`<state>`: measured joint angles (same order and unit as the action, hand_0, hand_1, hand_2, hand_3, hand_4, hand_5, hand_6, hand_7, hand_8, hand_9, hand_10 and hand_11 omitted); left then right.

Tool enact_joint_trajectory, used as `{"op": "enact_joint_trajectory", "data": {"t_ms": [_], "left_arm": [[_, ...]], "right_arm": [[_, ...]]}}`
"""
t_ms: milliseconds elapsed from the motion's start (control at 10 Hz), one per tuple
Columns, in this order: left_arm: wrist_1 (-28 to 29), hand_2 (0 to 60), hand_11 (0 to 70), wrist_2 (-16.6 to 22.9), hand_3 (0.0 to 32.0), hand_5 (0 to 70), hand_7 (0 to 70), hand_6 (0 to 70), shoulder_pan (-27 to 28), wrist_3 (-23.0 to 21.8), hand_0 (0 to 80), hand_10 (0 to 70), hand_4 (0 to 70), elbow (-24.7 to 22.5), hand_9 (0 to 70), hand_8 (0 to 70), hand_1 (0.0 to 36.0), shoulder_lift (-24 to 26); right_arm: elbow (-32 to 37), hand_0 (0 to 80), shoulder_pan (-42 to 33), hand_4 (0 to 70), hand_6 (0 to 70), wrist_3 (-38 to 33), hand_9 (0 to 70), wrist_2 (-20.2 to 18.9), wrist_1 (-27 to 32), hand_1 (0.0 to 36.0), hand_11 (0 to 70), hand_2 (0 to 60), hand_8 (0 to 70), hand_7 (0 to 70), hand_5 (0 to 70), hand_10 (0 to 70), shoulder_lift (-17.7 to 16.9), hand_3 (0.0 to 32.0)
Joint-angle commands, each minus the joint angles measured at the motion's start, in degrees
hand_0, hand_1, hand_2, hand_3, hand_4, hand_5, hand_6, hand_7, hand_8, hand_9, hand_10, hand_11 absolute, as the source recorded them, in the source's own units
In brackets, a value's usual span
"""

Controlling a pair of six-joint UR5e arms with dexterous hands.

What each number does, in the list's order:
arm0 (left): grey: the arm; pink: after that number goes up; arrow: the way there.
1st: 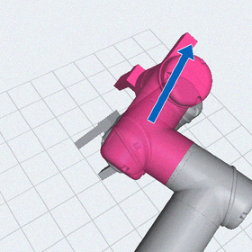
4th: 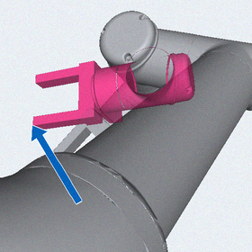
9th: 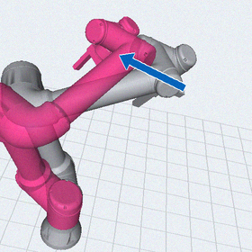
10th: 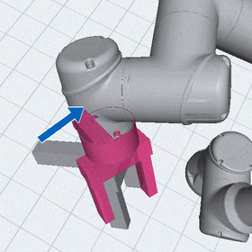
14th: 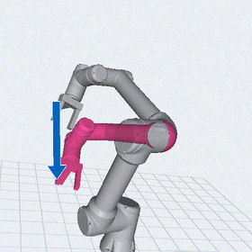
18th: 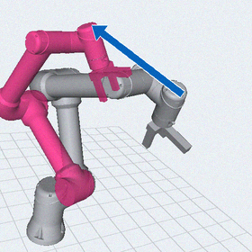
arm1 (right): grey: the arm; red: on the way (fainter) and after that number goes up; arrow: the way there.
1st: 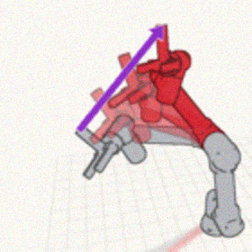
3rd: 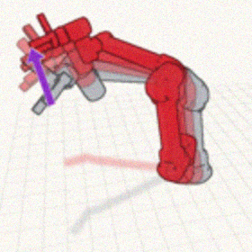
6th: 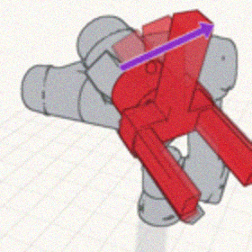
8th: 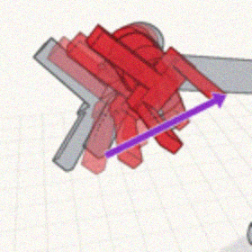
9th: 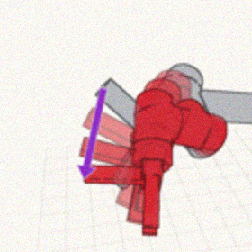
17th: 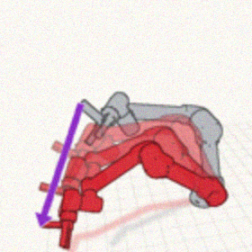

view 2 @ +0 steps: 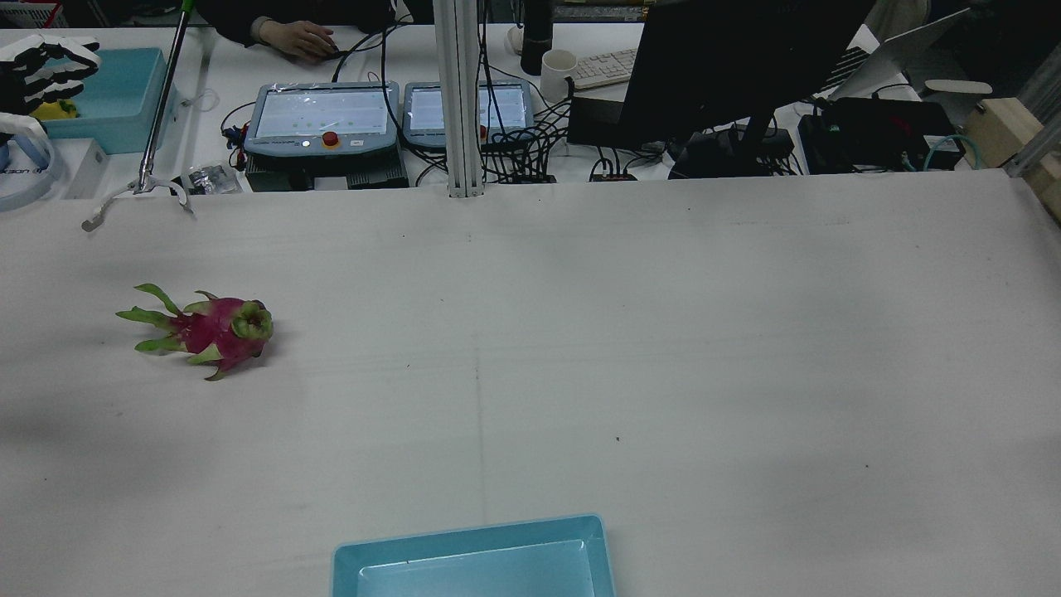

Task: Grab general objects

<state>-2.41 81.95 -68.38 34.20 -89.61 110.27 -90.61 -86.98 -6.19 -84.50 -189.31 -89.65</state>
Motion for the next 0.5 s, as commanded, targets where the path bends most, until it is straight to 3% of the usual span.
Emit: {"op": "enact_joint_trajectory", "data": {"t_ms": [0, 200, 300, 400], "left_arm": [[-8.2, 0.0, 7.5, -0.4, 19.6, 34.1, 14.9, 7.0, 5.1, 16.0, 48.0, 4.9, 10.2, -7.7, 5.9, 16.1, 7.6, -1.4], [-11.1, 0.0, 6.8, -0.8, 21.4, 30.4, 15.0, 6.9, 10.3, 25.6, 47.8, 4.4, 10.2, -9.0, 6.0, 16.1, 7.6, 0.3], [-13.0, 0.0, 7.6, -3.0, 24.0, 30.0, 15.3, 6.8, 12.9, 30.3, 47.9, 4.9, 9.9, -9.4, 6.4, 16.4, 7.4, 1.2], [-13.8, 0.0, 9.7, -4.2, 31.6, 30.9, 16.0, 6.1, 15.6, 32.5, 48.1, 6.3, 8.3, -9.3, 6.4, 16.1, 7.4, 1.3]], "right_arm": [[-0.2, 0.0, 0.0, 0.0, 0.0, 0.1, 0.0, 0.0, 0.0, 0.0, 0.0, 0.0, 0.0, 0.0, 0.0, 0.0, 0.0, 0.0], [-0.2, 0.0, 0.0, 0.0, 0.0, 0.1, 0.0, 0.0, 0.0, 0.0, 0.0, 0.0, 0.0, 0.0, 0.0, 0.0, 0.0, 0.0], [-0.2, 0.0, 0.0, 0.0, 0.0, 0.1, 0.0, -0.1, 0.0, 0.0, 0.0, 0.0, 0.0, 0.0, 0.0, 0.0, 0.0, 0.0], [-0.2, 0.0, 0.0, 0.0, 0.0, 0.1, 0.0, -0.1, 0.0, 0.0, 0.0, 0.0, 0.0, 0.0, 0.0, 0.0, 0.0, 0.0]]}}
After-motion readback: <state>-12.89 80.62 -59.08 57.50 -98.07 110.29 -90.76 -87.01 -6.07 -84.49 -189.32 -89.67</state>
